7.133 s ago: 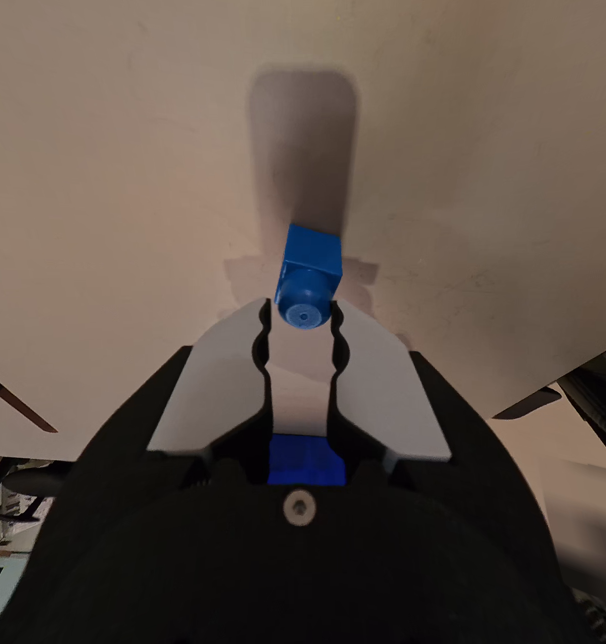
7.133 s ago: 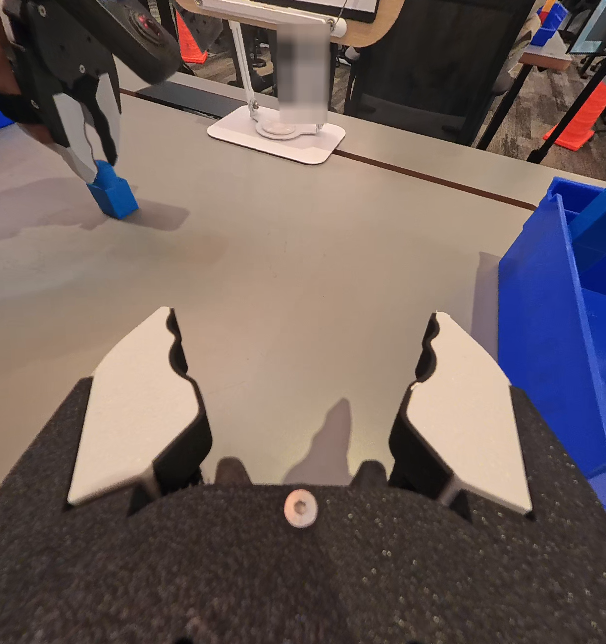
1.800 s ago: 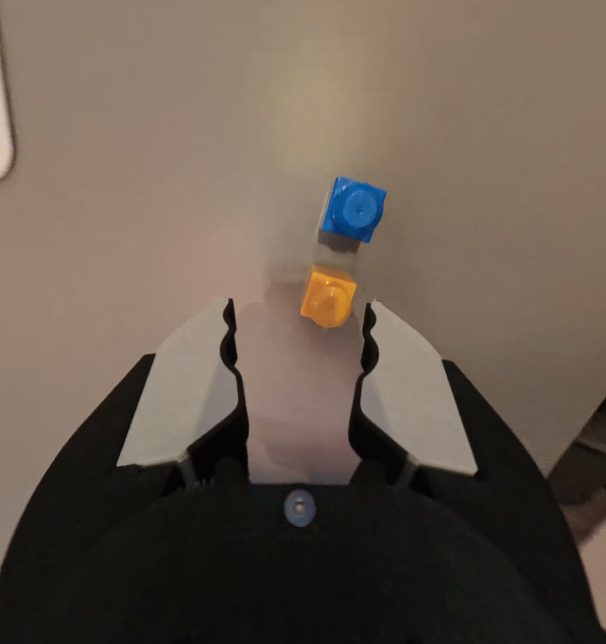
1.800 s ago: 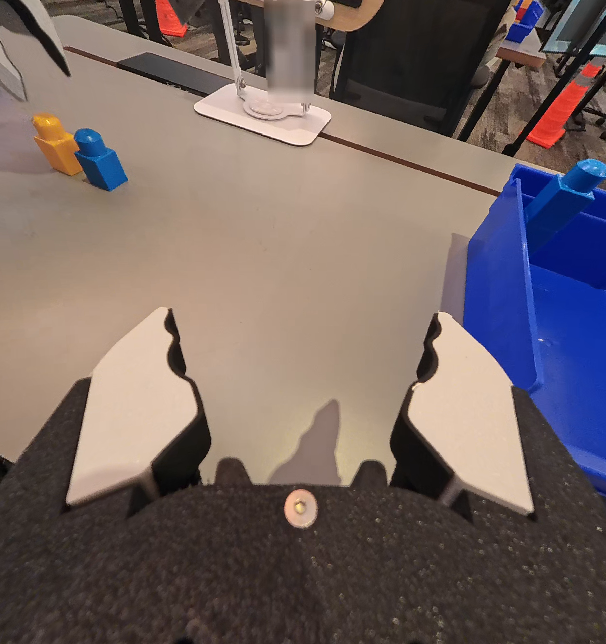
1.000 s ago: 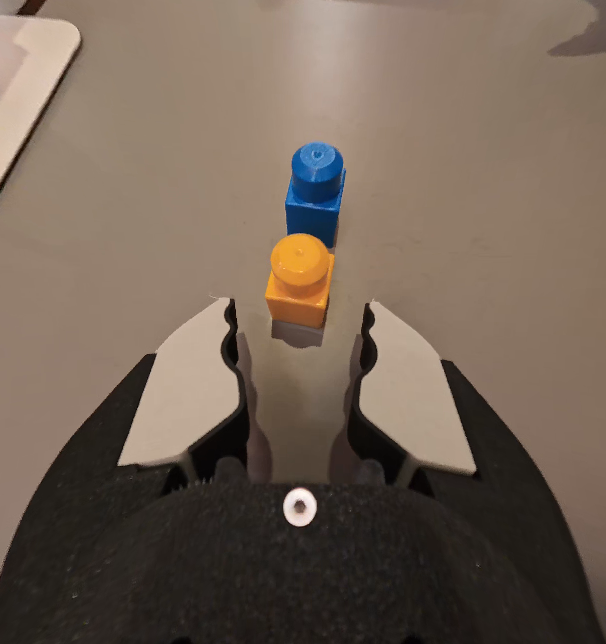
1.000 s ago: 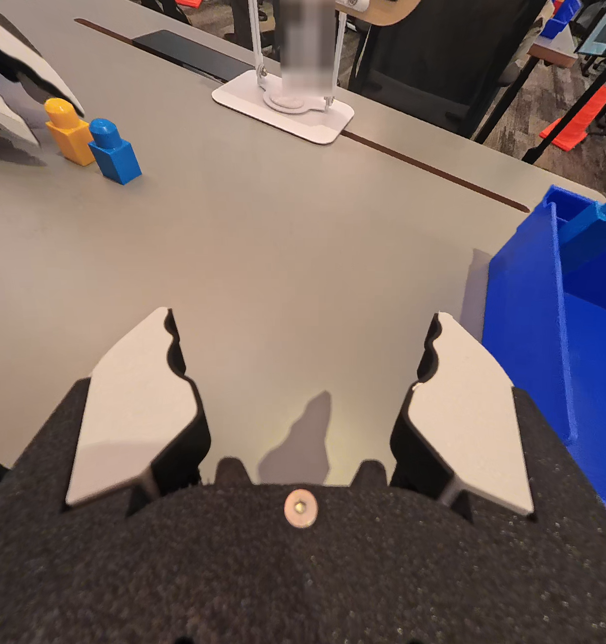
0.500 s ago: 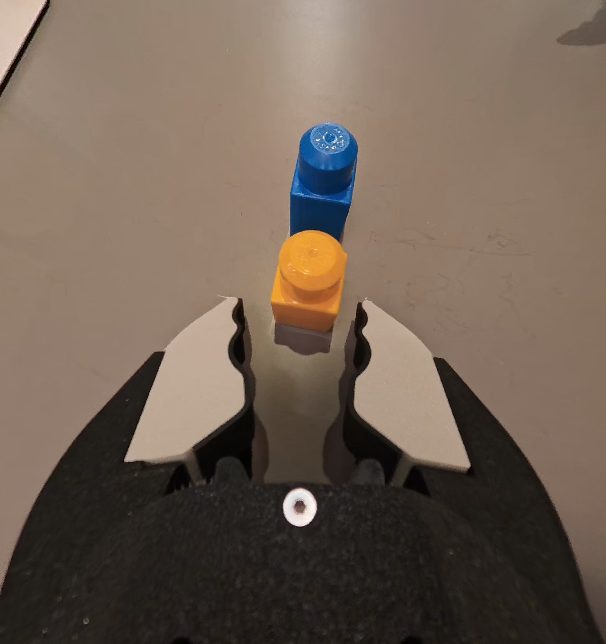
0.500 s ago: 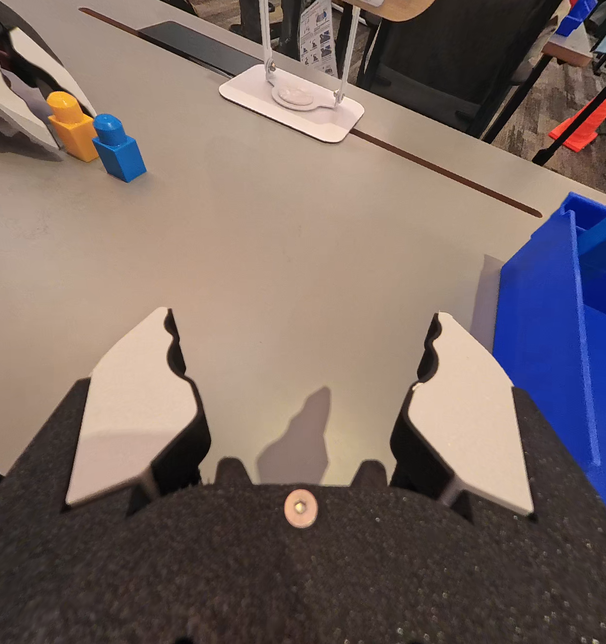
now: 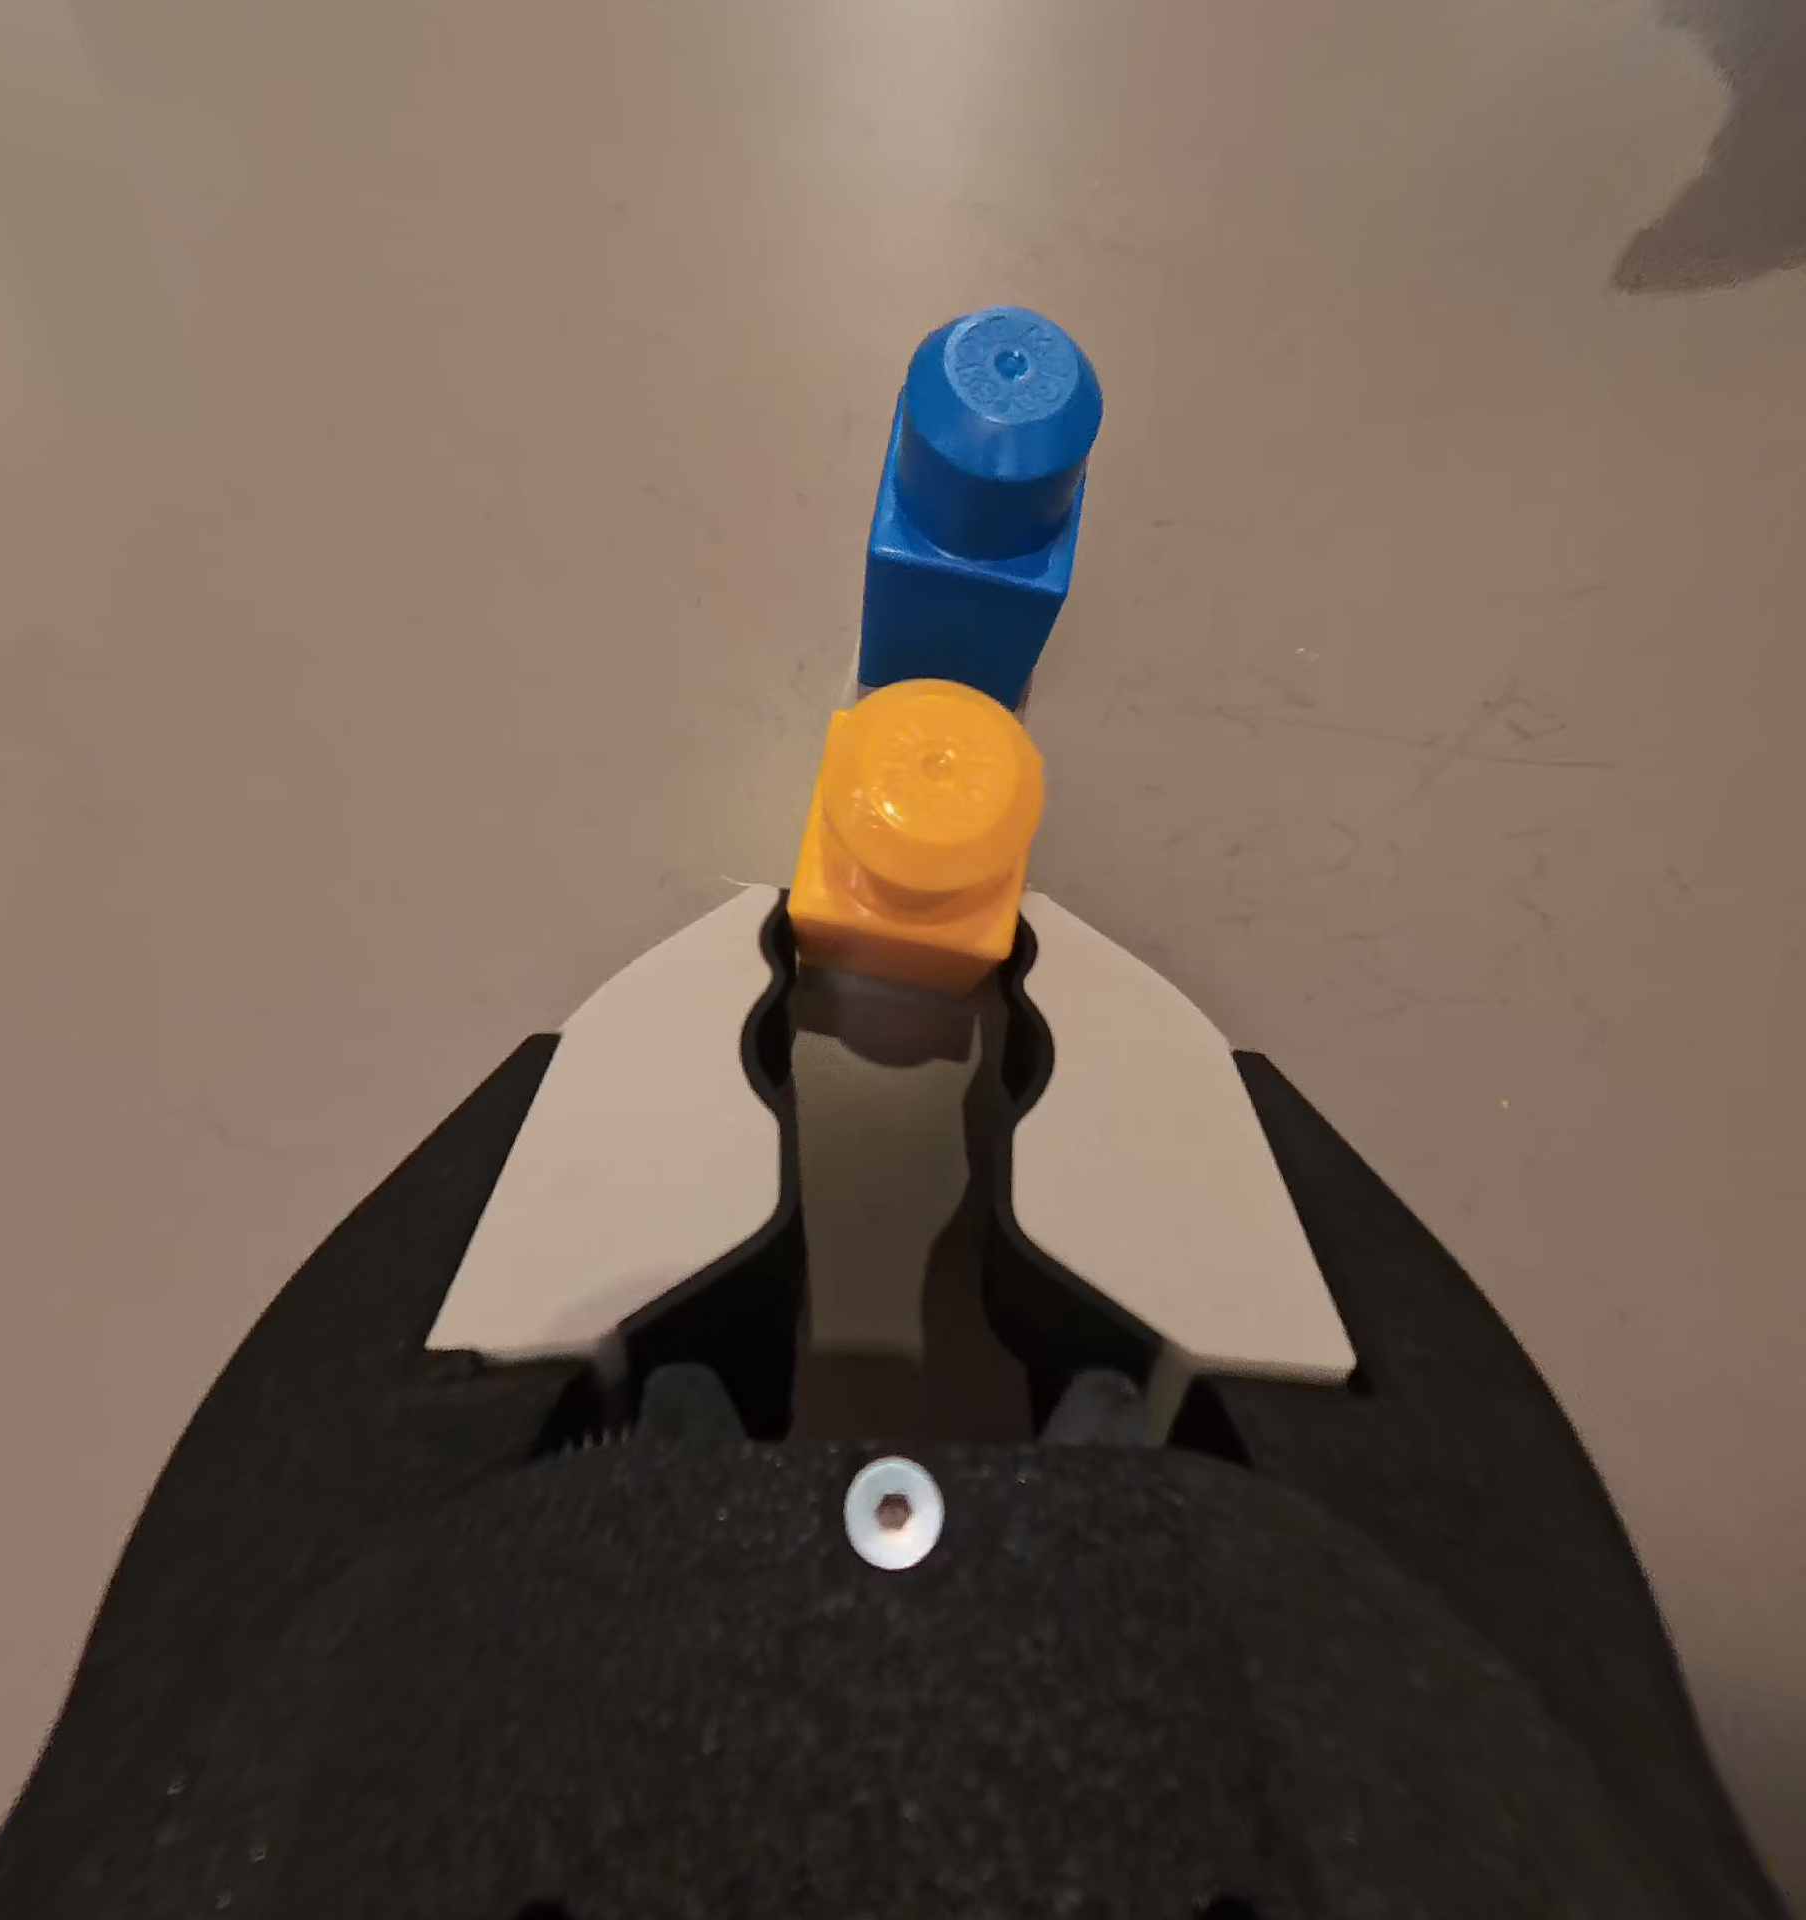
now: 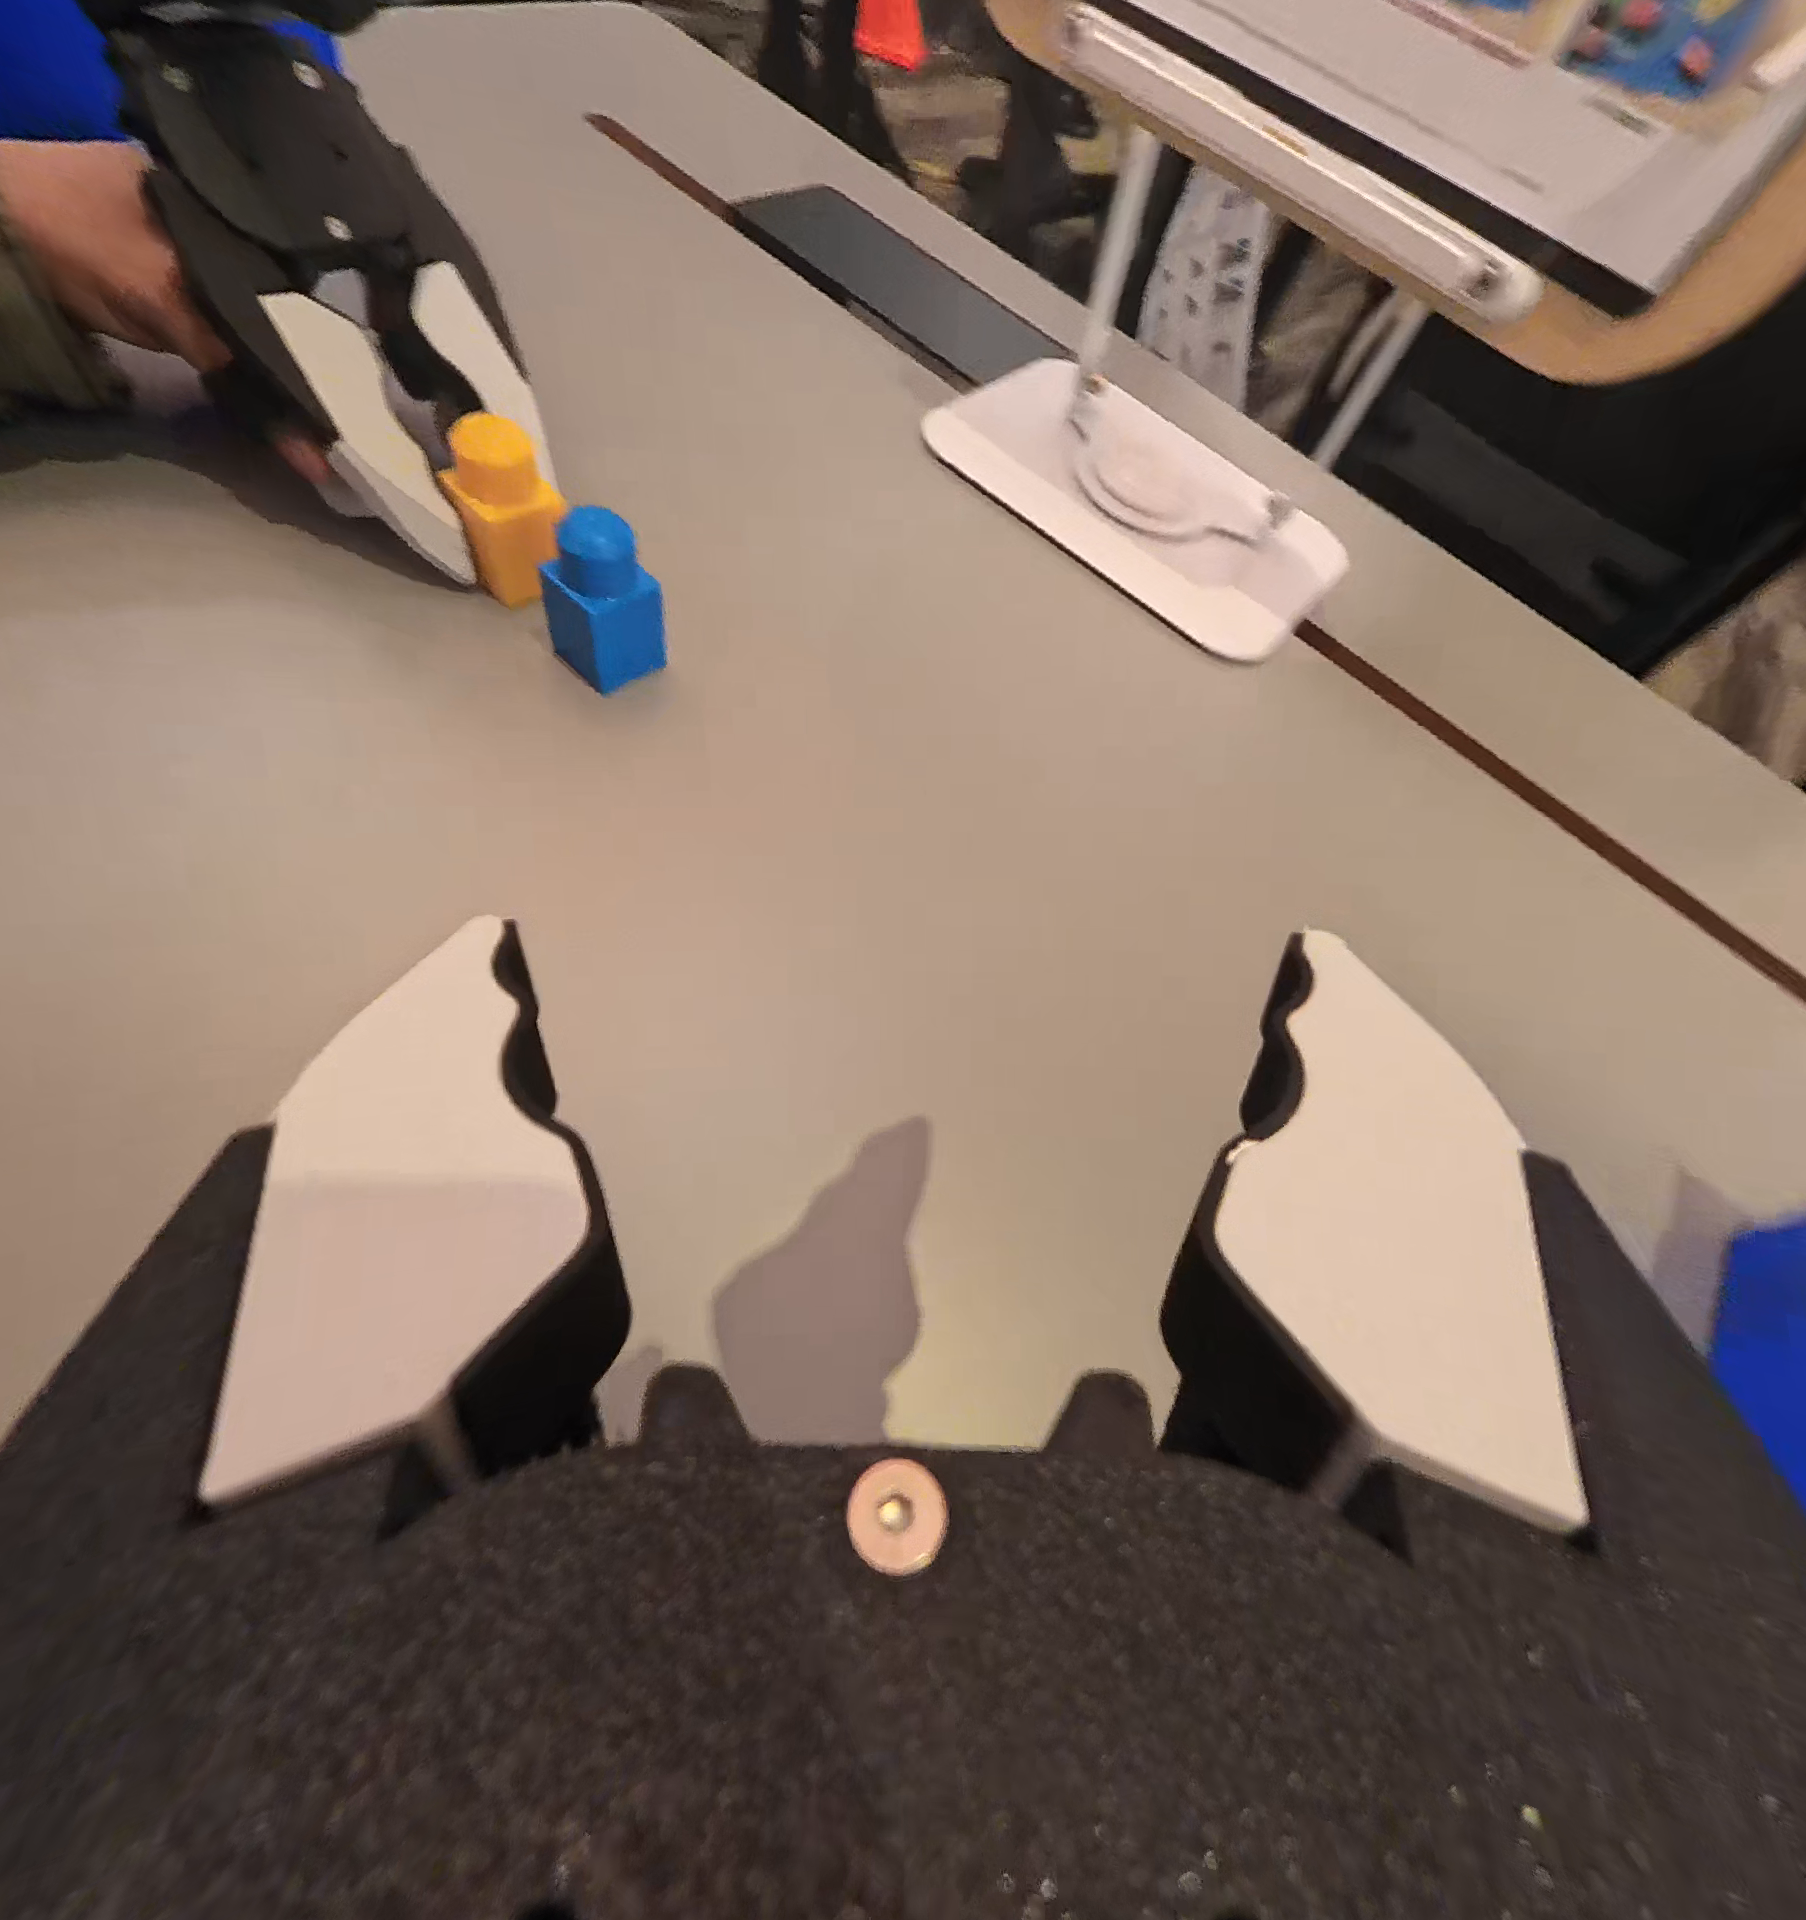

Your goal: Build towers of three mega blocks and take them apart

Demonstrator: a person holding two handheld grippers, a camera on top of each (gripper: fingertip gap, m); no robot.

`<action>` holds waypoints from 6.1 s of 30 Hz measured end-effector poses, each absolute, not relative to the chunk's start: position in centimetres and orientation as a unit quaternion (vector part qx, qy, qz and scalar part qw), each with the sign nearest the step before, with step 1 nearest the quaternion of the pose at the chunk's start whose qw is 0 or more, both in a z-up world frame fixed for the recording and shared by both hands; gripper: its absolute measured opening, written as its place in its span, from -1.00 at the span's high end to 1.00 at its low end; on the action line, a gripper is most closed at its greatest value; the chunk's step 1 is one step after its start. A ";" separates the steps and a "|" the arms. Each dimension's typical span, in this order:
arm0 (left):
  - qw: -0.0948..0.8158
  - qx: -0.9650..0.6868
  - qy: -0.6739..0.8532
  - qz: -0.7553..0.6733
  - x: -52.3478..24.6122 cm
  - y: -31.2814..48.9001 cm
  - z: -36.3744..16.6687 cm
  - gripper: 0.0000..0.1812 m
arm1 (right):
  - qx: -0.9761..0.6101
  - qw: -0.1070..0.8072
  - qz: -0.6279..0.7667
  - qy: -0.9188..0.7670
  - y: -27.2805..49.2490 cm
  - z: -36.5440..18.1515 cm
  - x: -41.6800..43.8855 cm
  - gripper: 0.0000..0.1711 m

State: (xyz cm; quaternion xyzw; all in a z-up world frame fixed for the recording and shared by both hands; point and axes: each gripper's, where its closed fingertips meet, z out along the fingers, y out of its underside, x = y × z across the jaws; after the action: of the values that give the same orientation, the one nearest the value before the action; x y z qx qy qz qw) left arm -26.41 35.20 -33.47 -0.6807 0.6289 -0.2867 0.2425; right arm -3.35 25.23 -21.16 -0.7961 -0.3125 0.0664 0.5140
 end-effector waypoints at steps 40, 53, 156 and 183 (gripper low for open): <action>0.225 -0.713 0.593 -0.300 -24.0 33.7 -29.6 0.60 | -0.657 0.361 0.324 -0.577 33.5 -20.5 -19.8 0.67; 0.230 -0.680 0.629 -0.299 -17.0 33.1 -26.8 0.61 | -0.685 0.331 0.283 -0.584 33.6 -18.9 -17.9 0.67; 0.309 -0.623 0.555 -0.457 -13.8 30.9 -19.5 0.60 | -0.611 0.453 0.462 -0.457 31.6 -17.2 -15.1 0.55; 0.448 -0.658 0.469 -0.383 -25.9 28.5 -12.4 0.23 | -0.563 0.491 0.516 -0.420 29.0 -19.2 -11.3 0.60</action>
State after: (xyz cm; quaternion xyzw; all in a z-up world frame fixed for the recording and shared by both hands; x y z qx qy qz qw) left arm -25.86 28.55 -12.44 -0.6583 0.4690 -0.3825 0.4476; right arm -11.26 28.99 -19.25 -0.5628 -0.4199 0.5156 0.4910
